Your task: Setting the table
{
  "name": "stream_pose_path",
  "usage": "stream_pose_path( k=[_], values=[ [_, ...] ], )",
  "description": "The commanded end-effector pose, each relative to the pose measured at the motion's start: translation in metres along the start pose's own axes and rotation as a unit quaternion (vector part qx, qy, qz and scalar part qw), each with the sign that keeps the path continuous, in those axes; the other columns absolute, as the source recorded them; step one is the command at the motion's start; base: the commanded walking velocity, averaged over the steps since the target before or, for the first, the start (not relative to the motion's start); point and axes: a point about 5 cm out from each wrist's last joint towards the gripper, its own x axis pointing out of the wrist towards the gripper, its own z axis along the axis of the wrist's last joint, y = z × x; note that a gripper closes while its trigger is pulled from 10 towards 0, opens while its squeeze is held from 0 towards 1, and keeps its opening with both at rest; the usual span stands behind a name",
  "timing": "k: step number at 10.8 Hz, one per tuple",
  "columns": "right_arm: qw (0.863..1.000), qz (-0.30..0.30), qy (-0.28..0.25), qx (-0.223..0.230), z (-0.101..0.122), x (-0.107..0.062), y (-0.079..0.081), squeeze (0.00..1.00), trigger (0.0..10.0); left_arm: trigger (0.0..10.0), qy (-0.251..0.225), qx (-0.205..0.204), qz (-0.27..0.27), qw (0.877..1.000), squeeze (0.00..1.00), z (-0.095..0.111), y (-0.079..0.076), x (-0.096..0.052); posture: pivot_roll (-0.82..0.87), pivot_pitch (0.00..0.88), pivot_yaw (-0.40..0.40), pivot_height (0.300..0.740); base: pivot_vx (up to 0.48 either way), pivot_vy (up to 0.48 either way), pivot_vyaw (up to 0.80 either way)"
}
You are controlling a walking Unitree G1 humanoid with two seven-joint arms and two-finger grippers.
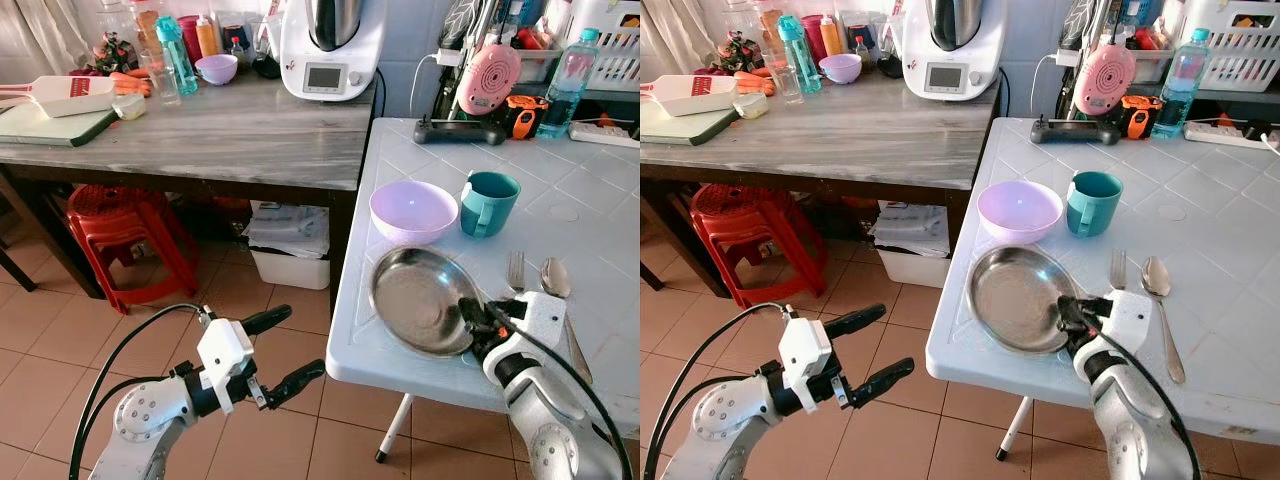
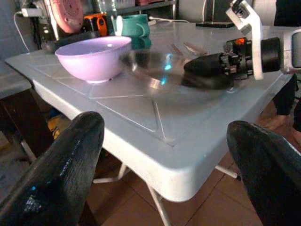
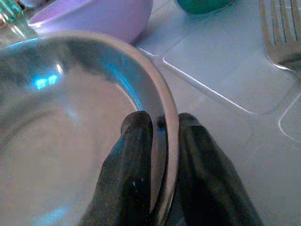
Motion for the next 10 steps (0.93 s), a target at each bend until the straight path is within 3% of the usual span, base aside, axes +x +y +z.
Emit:
stream_pose_path(
  k=[1, 5, 8, 9, 10],
  values=[
    [0.999, -0.017, 0.023, 0.015, -0.009, -0.001, -0.004, 0.00, 0.0, 10.0, -0.006, 0.008, -0.007, 1.000, 0.00, 0.006, 0.000, 0.003, 0.03, 0.000, 0.054, 0.740, 0.000, 0.000, 0.00],
    [0.994, -0.052, 0.023, 0.098, -0.013, -0.001, -0.005, 0.00, 0.0, 10.0, -0.009, 0.008, -0.015, 1.000, 0.00, 0.009, 0.000, 0.005, 0.02, 0.000, 0.057, 0.740, 0.000, 0.000, 0.00],
    [0.991, -0.062, 0.017, 0.114, -0.010, -0.003, 0.000, 0.00, 0.0, 10.0, -0.012, 0.005, -0.009, 1.000, 0.00, 0.007, -0.005, 0.013, 0.01, 0.000, 0.053, 0.740, 0.000, 0.000, 0.00],
    [0.993, -0.058, 0.010, 0.105, -0.006, -0.004, 0.008, 0.00, 7.6, 10.0, -0.007, 0.000, 0.023, 1.000, 0.00, -0.001, 0.000, 0.005, 0.01, 0.000, 0.050, 0.740, 0.000, 0.000, 0.00],
    [0.995, -0.051, 0.003, 0.090, -0.004, -0.004, 0.014, 0.00, 10.0, 10.0, 0.010, -0.009, 0.092, 0.996, 0.00, -0.009, 0.013, -0.001, 0.01, 0.000, 0.047, 0.740, 0.000, 0.000, 0.00]
  ],
)
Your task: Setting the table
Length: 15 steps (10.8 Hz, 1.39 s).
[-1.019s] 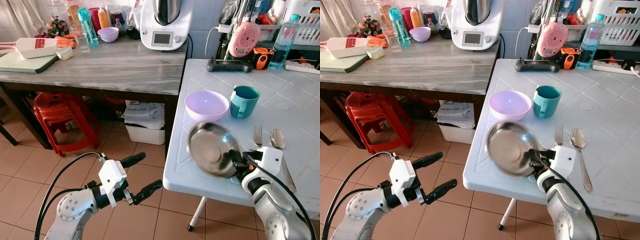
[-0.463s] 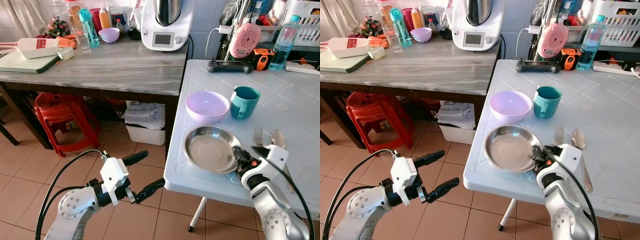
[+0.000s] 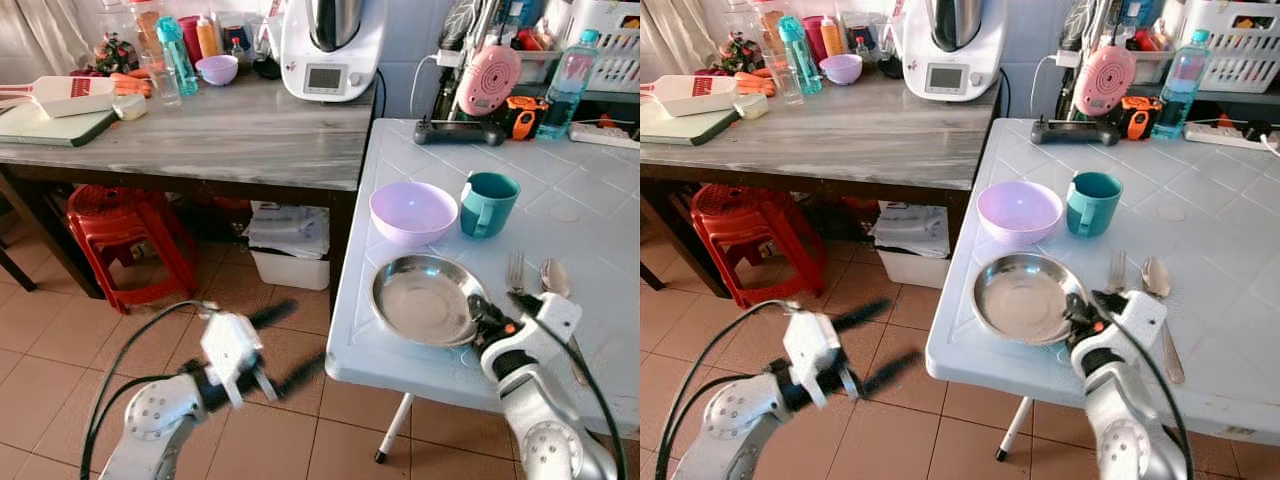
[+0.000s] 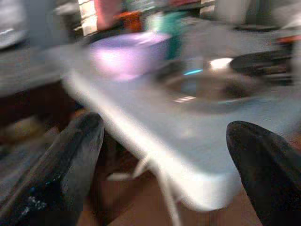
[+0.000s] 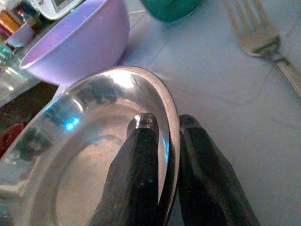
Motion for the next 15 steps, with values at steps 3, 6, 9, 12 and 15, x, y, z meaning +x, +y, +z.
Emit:
stream_pose_path(
  k=[3, 6, 9, 12, 15],
  values=[
    [0.997, 0.045, -0.007, -0.056, -0.005, -0.008, 0.022, 0.00, 10.0, 10.0, 0.047, 0.001, 0.211, 0.976, 0.00, -0.017, 0.053, -0.003, 0.00, 0.000, 0.041, 0.740, 0.000, 0.000, 0.00],
    [0.994, 0.048, -0.025, -0.092, -0.006, -0.012, 0.026, 0.00, 10.0, 10.0, 0.035, 0.014, 0.292, 0.956, 0.00, -0.009, 0.080, 0.003, 0.00, 0.000, 0.038, 0.740, 0.000, 0.000, 0.00],
    [0.994, 0.040, -0.039, -0.093, -0.005, -0.013, 0.026, 0.00, 10.0, 10.0, 0.026, 0.013, 0.272, 0.962, 0.00, -0.010, 0.076, 0.010, 0.00, 0.000, 0.040, 0.740, 0.000, 0.080, -0.37],
    [0.994, 0.032, -0.051, -0.096, -0.002, -0.012, 0.025, 0.00, 10.0, 10.0, 0.013, 0.009, 0.243, 0.970, 0.00, -0.006, 0.070, 0.019, 0.00, 0.000, 0.032, 0.740, 0.000, 0.280, -0.53],
    [0.992, 0.038, -0.052, -0.107, 0.000, -0.013, 0.024, 0.00, 10.0, 10.0, 0.035, 0.029, 0.163, 0.986, 0.00, 0.000, 0.066, 0.015, 0.01, 0.000, 0.010, 0.740, 0.000, 0.000, 0.00]
  ],
)
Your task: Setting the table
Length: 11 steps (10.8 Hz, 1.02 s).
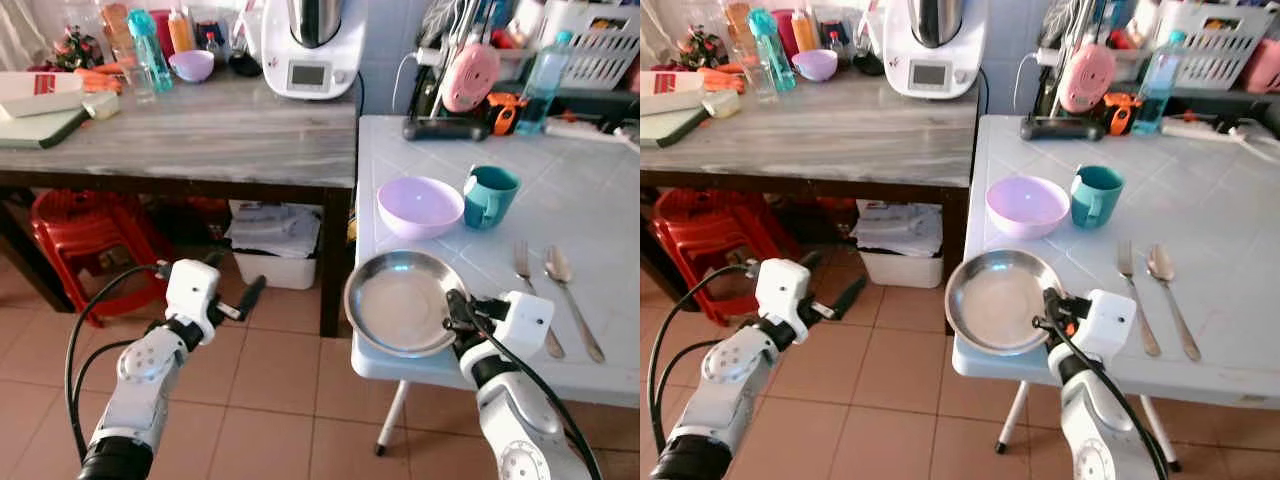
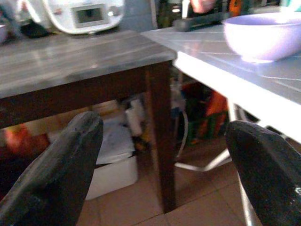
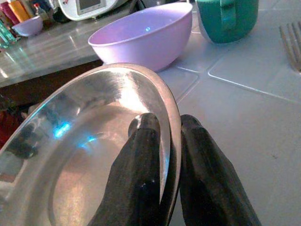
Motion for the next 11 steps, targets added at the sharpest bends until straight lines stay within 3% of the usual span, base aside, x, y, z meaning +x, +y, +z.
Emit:
stream_pose_path(
  k=[1, 3, 7, 10, 11],
  values=[
    [1.000, -0.001, -0.005, -0.005, 0.003, 0.000, -0.001, 0.00, 10.0, 10.0, 0.003, 0.001, -0.020, 1.000, 0.00, 0.001, -0.004, 0.001, 0.02, 0.000, 0.001, 0.740, 0.000, 0.000, 0.00],
    [1.000, 0.007, -0.008, -0.014, 0.004, 0.001, 0.003, 0.00, 10.0, 10.0, 0.002, -0.008, -0.048, 0.999, 0.00, -0.001, -0.021, 0.002, 0.01, 0.000, 0.005, 0.740, 0.000, 0.146, -0.23],
    [1.000, -0.013, -0.017, -0.014, 0.005, -0.003, -0.002, 0.00, 10.0, 10.0, 0.007, -0.036, 0.037, 0.999, 0.00, -0.020, -0.033, -0.012, 0.00, 0.000, 0.024, 0.740, 0.000, 0.367, -0.57],
    [1.000, -0.017, -0.017, -0.011, 0.001, -0.003, -0.001, 0.00, 10.0, 10.0, 0.013, -0.048, 0.120, 0.991, 0.00, -0.024, -0.015, -0.016, 0.01, 0.000, 0.031, 0.740, 0.000, 0.379, -0.48],
    [1.000, -0.017, -0.017, -0.011, 0.000, -0.003, -0.001, 0.00, 10.0, 10.0, 0.010, -0.047, 0.120, 0.992, 0.00, -0.022, -0.015, -0.014, 0.01, 0.000, 0.031, 0.740, 0.000, 0.379, -0.46]
  ],
)
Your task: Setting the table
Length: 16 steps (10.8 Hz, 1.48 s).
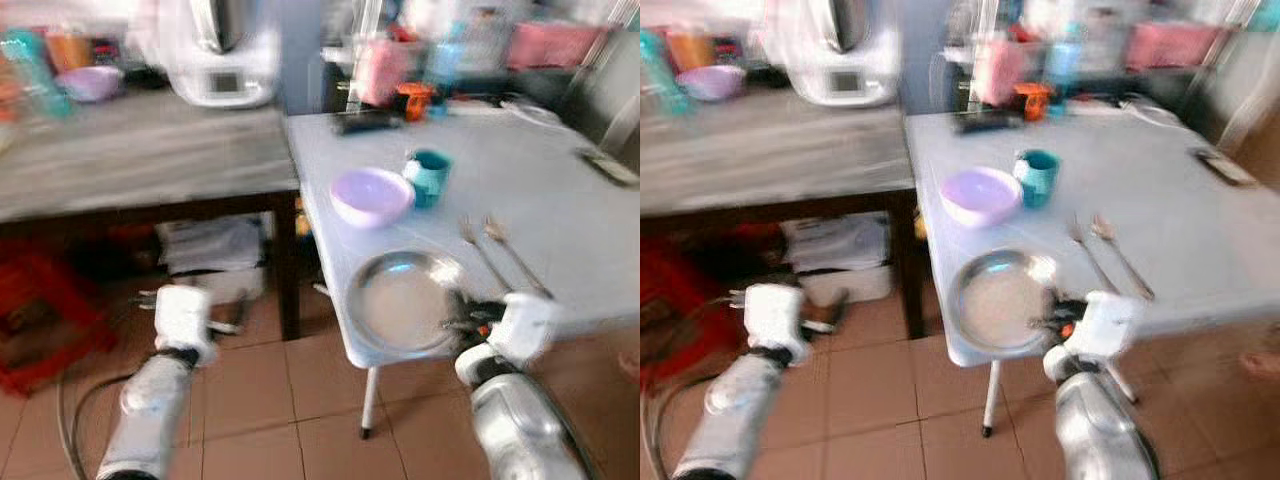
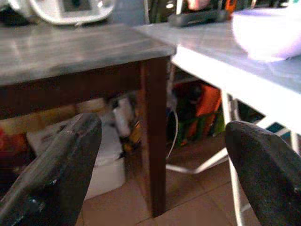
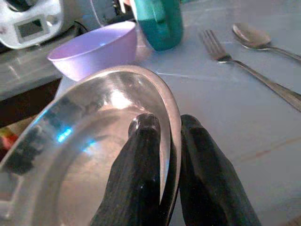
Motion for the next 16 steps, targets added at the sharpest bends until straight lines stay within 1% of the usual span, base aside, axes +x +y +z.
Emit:
stream_pose_path(
  k=[1, 3, 6, 8, 14, 16],
  values=[
    [1.000, -0.012, -0.006, -0.007, 0.003, 0.000, -0.004, 0.00, 10.0, 10.0, -0.006, -0.002, -0.020, 1.000, 0.00, 0.003, -0.012, 0.005, 0.00, 0.000, 0.039, 0.740, 0.000, 0.375, -0.45],
    [1.000, -0.023, -0.014, -0.006, 0.005, -0.001, -0.009, 0.00, 10.0, 10.0, -0.008, -0.006, -0.014, 1.000, 0.00, 0.004, -0.012, 0.007, 0.00, 0.000, 0.048, 0.740, 0.000, 0.379, -0.22],
    [0.999, -0.024, -0.029, -0.015, 0.009, 0.000, -0.008, 0.00, 10.0, 10.0, -0.011, -0.012, -0.015, 1.000, 0.00, 0.005, -0.019, 0.010, 0.00, 0.000, 0.051, 0.740, 0.000, 0.382, 0.00],
    [0.999, -0.025, -0.036, -0.014, 0.011, 0.001, -0.009, 0.00, 10.0, 10.0, -0.015, -0.013, -0.012, 1.000, 0.00, 0.007, -0.018, 0.013, 0.00, 0.000, 0.050, 0.740, 0.000, 0.381, 0.76],
    [0.998, -0.030, -0.052, -0.019, 0.017, 0.003, -0.010, 0.00, 10.0, 10.0, -0.021, -0.021, -0.016, 0.999, 0.00, 0.012, -0.025, 0.019, 0.00, 0.000, 0.055, 0.740, 0.000, 0.384, 0.55],
    [0.997, -0.036, -0.065, -0.024, 0.022, 0.003, -0.011, 0.00, 10.0, 10.0, -0.034, -0.019, -0.026, 0.999, 0.00, 0.017, -0.029, 0.021, 0.00, 0.000, 0.057, 0.740, 0.000, 0.000, 0.00]
  ],
)
